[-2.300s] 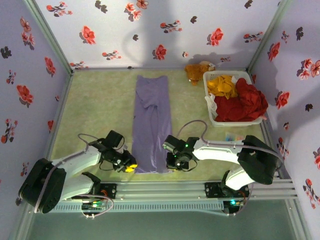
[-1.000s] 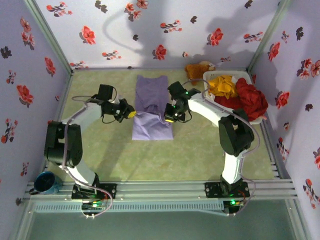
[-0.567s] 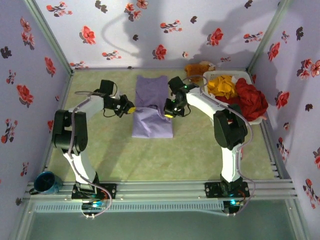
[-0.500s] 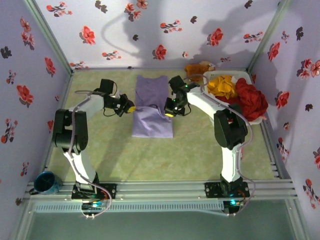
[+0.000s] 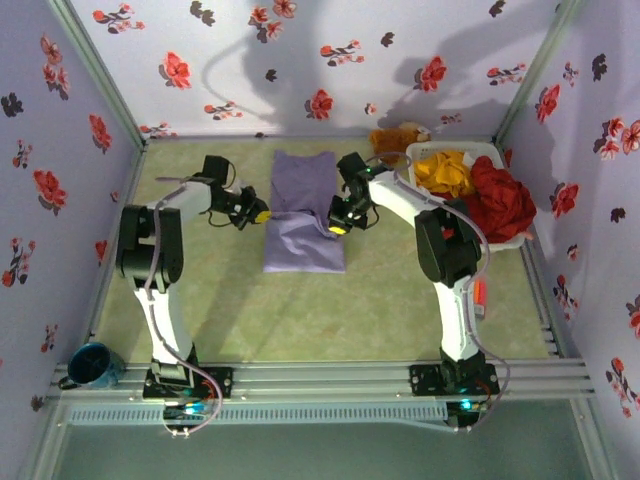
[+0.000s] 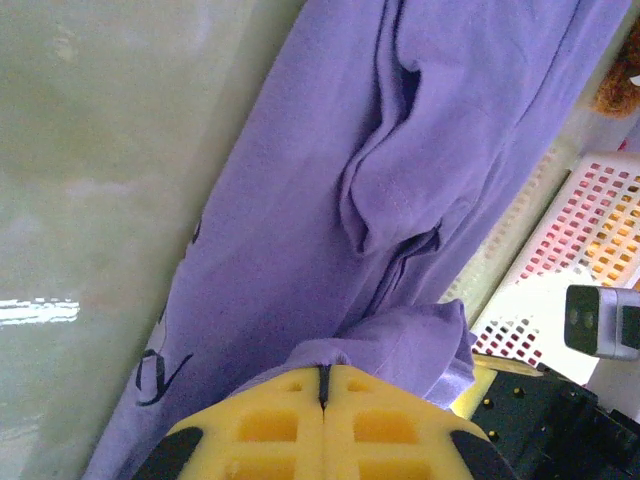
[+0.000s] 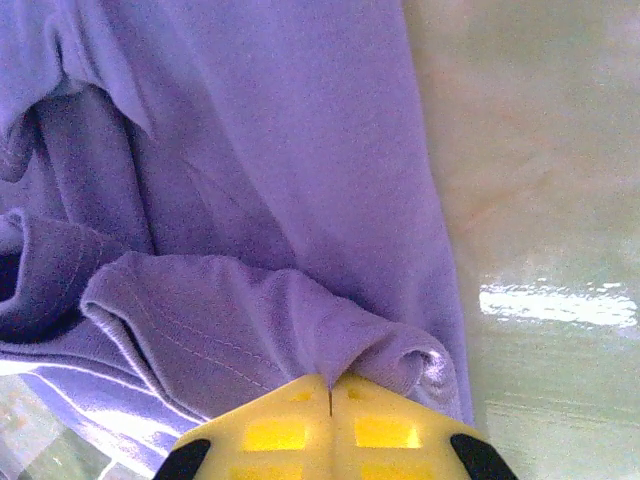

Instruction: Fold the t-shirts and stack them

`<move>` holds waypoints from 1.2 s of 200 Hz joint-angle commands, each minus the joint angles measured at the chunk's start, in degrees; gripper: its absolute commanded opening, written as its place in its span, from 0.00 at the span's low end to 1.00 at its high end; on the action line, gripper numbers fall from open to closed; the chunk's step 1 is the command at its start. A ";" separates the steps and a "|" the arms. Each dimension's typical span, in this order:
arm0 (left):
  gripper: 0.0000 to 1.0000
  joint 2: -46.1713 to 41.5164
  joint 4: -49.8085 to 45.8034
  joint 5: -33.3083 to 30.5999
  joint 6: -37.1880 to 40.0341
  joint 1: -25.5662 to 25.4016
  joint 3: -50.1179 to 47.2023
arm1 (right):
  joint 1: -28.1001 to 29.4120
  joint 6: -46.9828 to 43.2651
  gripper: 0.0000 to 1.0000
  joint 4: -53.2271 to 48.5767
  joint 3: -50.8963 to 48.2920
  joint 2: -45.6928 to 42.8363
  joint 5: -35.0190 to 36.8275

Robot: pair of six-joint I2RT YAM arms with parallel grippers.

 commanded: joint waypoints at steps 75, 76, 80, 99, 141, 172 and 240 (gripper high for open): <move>0.00 4.20 -2.08 1.93 2.87 1.24 4.78 | -1.77 -3.83 0.00 -5.37 7.58 5.38 -2.67; 0.00 4.20 -2.00 2.00 2.81 1.24 4.82 | -1.77 -3.83 0.00 -5.37 7.58 5.38 -2.67; 0.00 4.39 -1.83 2.21 2.70 1.24 4.89 | -1.81 -3.84 0.00 -5.27 7.58 5.49 -2.64; 0.00 5.52 -1.75 3.53 2.68 1.16 5.94 | -2.21 -3.77 0.00 -5.39 8.15 5.95 -2.78; 0.00 7.02 -3.04 3.93 3.31 1.30 7.58 | -2.50 -3.79 0.00 -5.93 9.59 6.90 -2.96; 0.06 8.53 -0.82 4.53 2.24 1.59 7.72 | -2.74 -4.93 0.13 -6.02 9.96 5.49 -2.70; 0.41 1.61 1.25 3.93 0.14 2.73 6.09 | -3.66 -5.37 0.44 -6.31 6.00 -3.47 -1.49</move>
